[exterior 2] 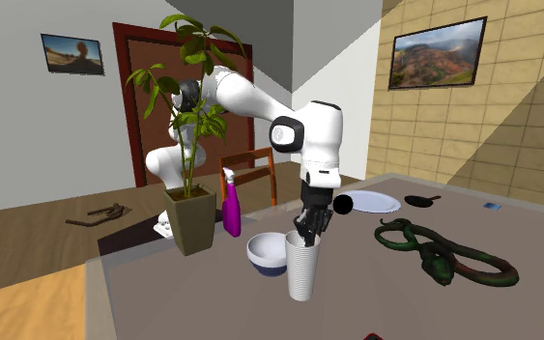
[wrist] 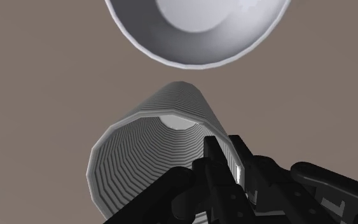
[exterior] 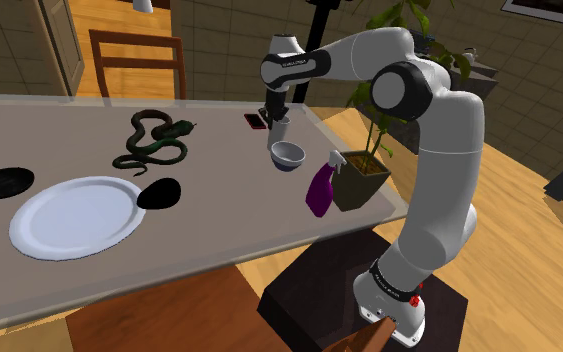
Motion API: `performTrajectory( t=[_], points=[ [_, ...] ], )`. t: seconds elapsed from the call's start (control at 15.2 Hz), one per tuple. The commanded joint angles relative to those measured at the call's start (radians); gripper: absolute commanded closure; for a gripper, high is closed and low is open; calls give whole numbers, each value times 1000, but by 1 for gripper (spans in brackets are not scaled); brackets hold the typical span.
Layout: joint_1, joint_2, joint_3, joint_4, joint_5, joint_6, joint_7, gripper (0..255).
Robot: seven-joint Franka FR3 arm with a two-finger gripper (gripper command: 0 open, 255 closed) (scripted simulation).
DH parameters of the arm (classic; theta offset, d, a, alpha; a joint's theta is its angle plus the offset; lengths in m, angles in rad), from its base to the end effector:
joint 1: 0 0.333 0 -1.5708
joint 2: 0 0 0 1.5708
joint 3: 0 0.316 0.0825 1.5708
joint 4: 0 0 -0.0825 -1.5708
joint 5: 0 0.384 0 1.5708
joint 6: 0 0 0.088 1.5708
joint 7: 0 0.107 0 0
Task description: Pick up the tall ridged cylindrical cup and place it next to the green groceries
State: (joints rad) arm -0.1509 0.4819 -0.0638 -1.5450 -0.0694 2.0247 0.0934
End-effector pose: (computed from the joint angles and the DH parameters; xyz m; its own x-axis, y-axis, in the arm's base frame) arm 0.6731 -0.1445 0.3733 0.9637 -0.2669 0.0054 -0.2662 -0.9596 0.0916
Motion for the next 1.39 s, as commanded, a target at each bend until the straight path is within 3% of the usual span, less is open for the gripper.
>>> performTrajectory(
  t=[0.0, 1.32],
  points=[
    [0, -4, 0, 7, 0, -11, -1, 255],
    [0, -47, -1, 212, 3, -258, -19, 255]
  ],
)
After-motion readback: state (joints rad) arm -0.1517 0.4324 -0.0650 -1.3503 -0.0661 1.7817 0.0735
